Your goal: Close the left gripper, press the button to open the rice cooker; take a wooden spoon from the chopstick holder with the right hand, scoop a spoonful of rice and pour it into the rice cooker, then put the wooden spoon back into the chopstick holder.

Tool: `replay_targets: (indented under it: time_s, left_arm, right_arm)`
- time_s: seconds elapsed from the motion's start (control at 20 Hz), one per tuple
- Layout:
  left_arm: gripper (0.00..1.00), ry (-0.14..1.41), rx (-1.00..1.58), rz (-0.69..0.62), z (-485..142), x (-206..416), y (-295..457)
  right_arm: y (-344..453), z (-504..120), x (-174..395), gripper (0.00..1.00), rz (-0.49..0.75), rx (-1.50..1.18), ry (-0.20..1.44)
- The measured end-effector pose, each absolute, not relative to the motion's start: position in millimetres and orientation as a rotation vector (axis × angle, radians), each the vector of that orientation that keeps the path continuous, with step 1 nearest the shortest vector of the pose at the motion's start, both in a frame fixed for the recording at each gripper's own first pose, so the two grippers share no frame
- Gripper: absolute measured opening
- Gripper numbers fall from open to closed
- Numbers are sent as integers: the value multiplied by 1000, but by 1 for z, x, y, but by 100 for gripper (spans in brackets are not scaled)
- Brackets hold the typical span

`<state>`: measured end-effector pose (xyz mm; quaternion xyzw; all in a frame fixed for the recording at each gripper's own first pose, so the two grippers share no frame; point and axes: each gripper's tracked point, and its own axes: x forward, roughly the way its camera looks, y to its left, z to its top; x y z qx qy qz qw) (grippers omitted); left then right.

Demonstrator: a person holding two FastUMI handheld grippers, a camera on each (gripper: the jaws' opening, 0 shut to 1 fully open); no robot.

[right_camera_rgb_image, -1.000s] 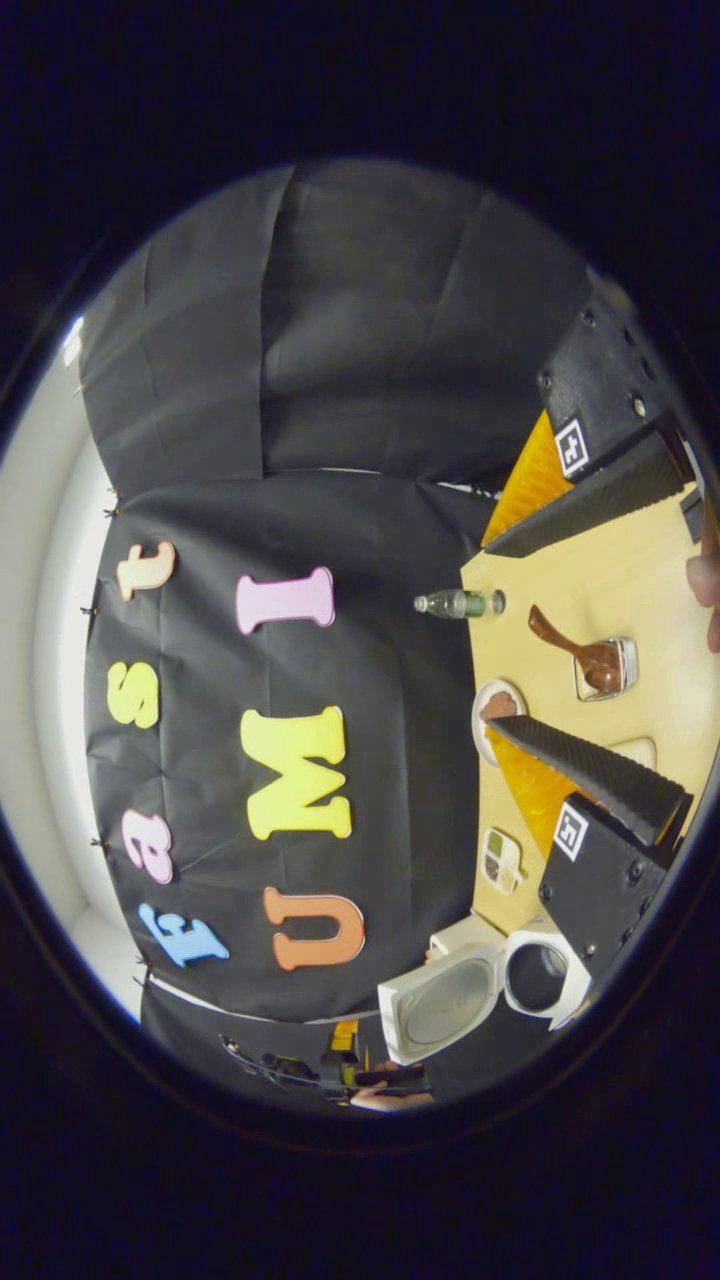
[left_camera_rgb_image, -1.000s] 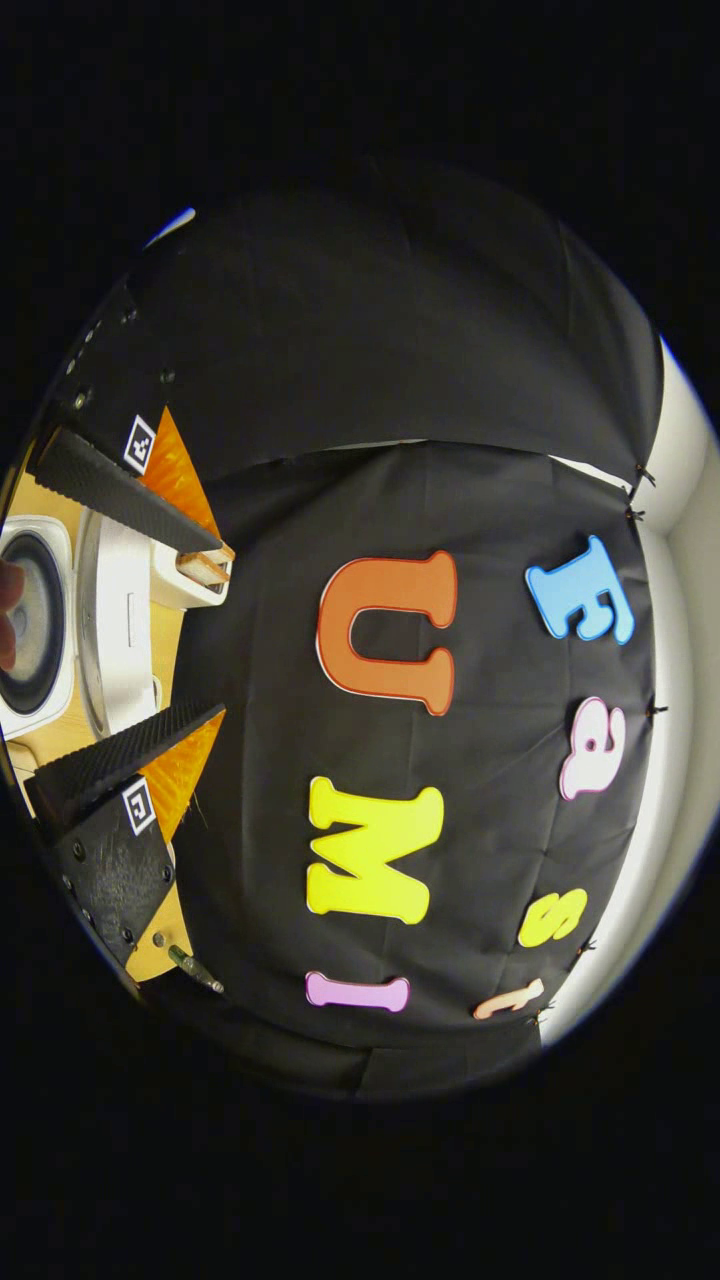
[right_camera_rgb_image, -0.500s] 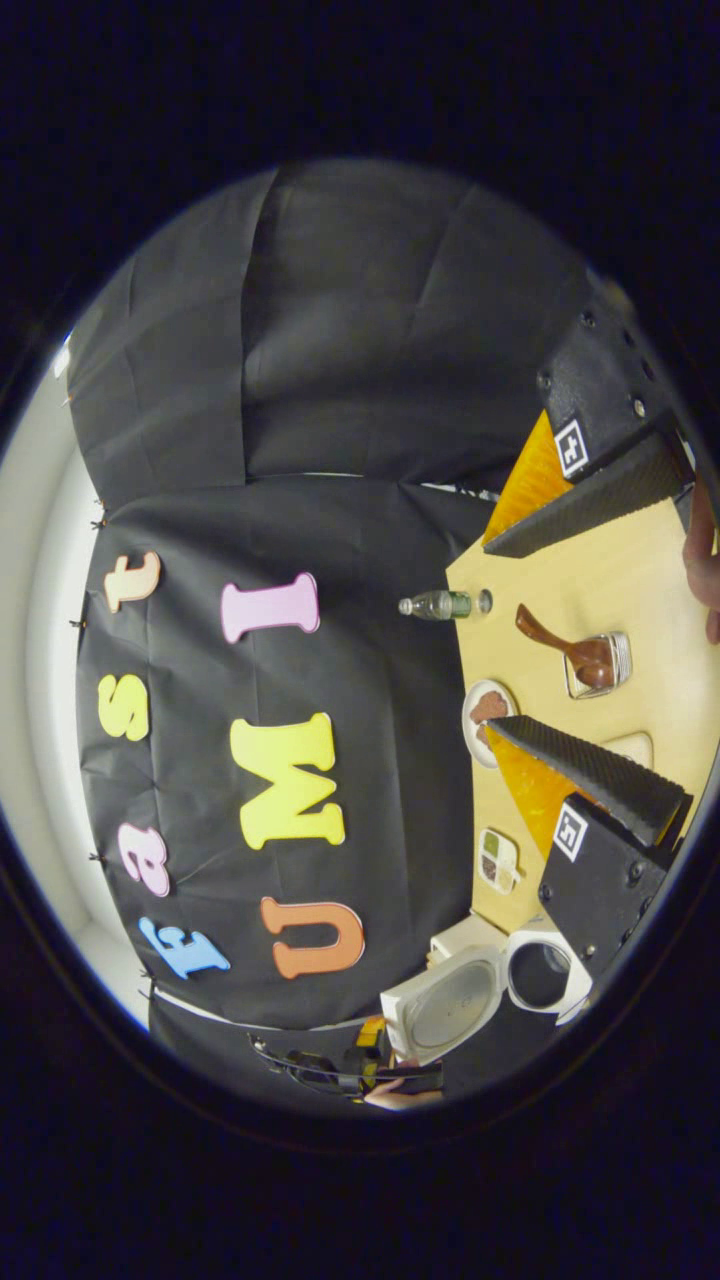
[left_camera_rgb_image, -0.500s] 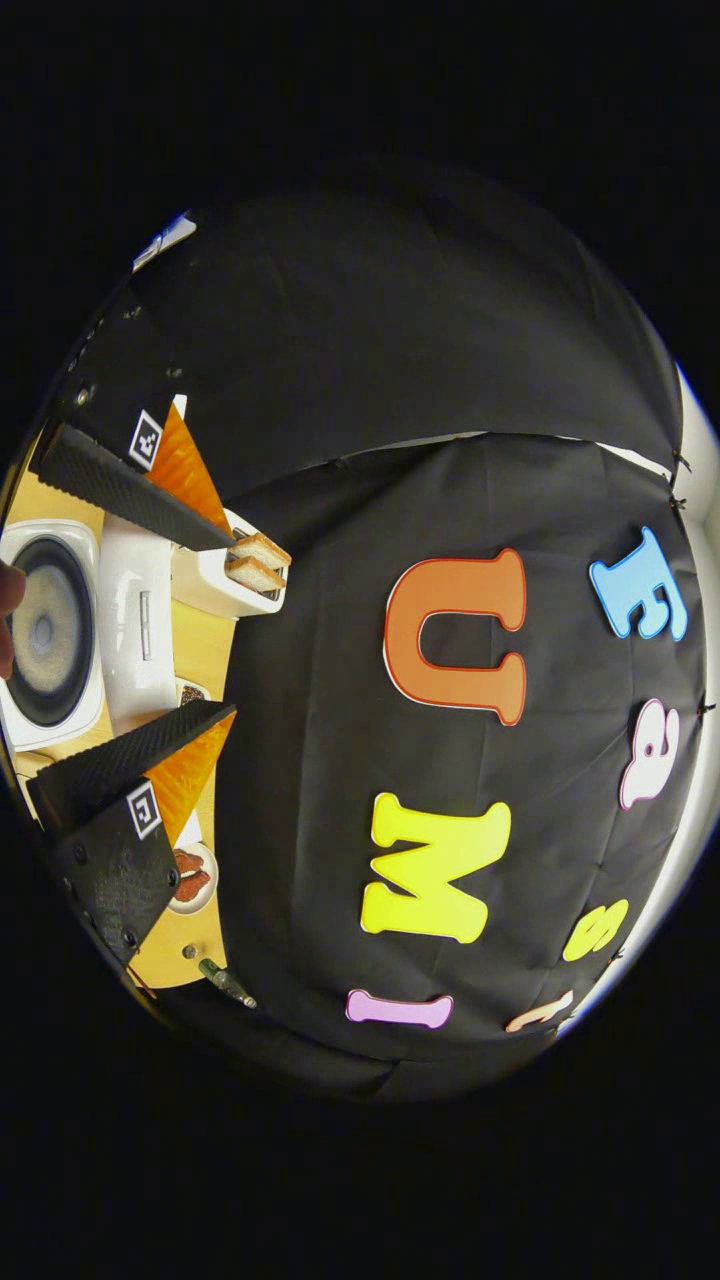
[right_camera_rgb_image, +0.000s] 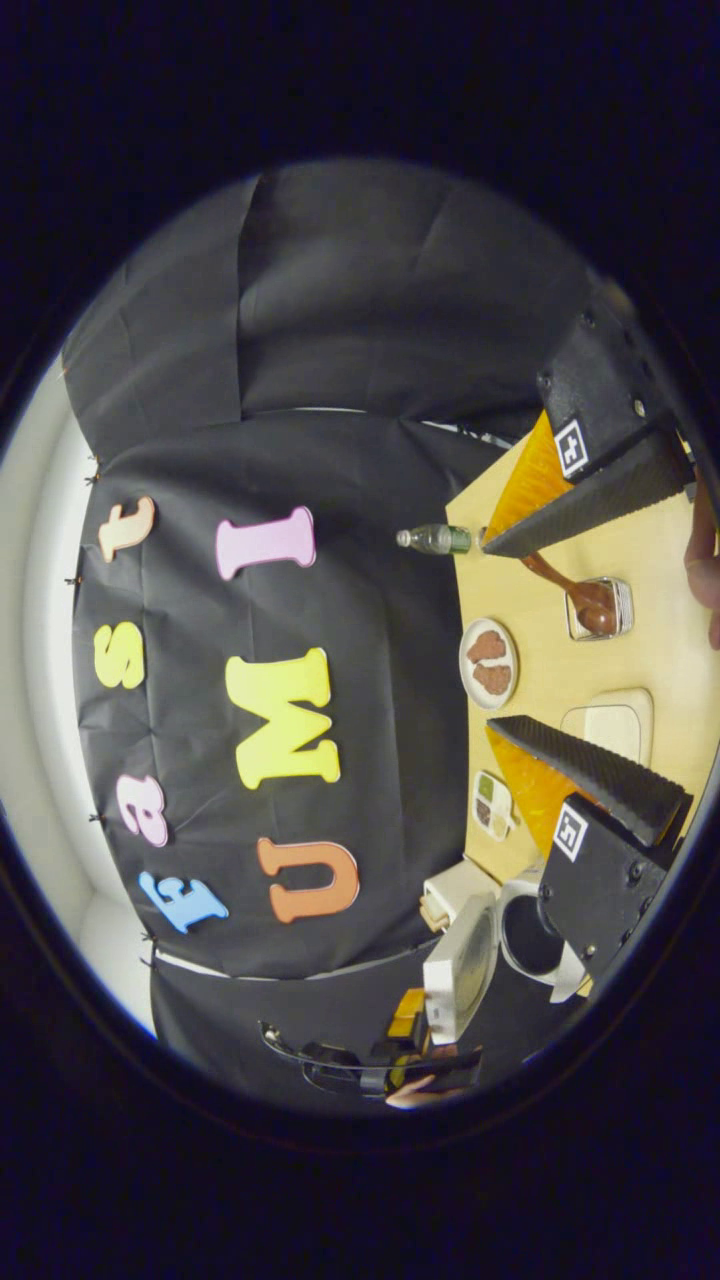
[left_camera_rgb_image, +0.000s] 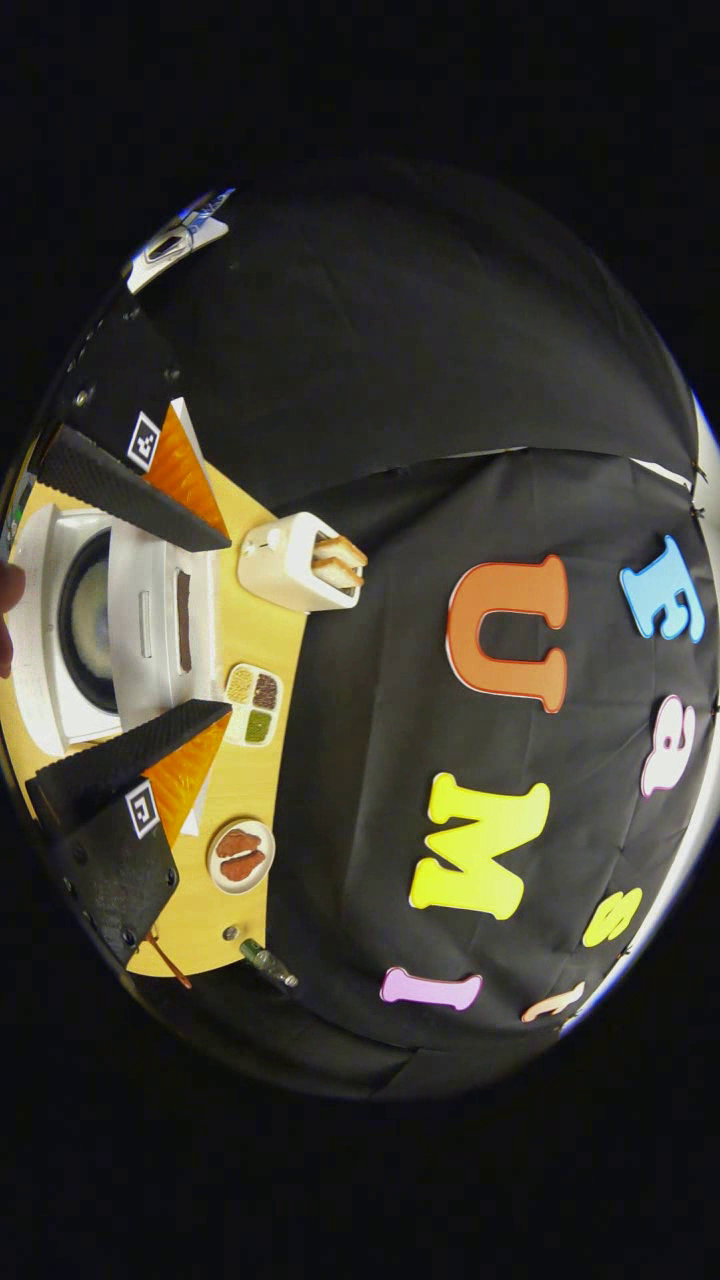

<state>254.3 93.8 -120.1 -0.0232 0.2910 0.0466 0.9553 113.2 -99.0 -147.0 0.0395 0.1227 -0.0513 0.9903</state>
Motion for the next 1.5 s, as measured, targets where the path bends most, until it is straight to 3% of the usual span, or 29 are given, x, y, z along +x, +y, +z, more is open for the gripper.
replay_targets:
  time_s: [0.35,0.6,1.05,1.5]
  left_arm:
    - [96,766,-117,97,-186,197,85]
    - [100,891,-125,91,-231,177,80]
    - [98,1051,-57,120,-269,165,80]
    - [100,959,-26,122,-275,164,81]
  right_arm:
    - [-83,-152,98,100,-50,94,256]
    - [-91,-157,96,100,-52,119,270]
    - [-103,-163,111,100,-40,119,278]
    - [-104,-166,129,99,14,149,279]
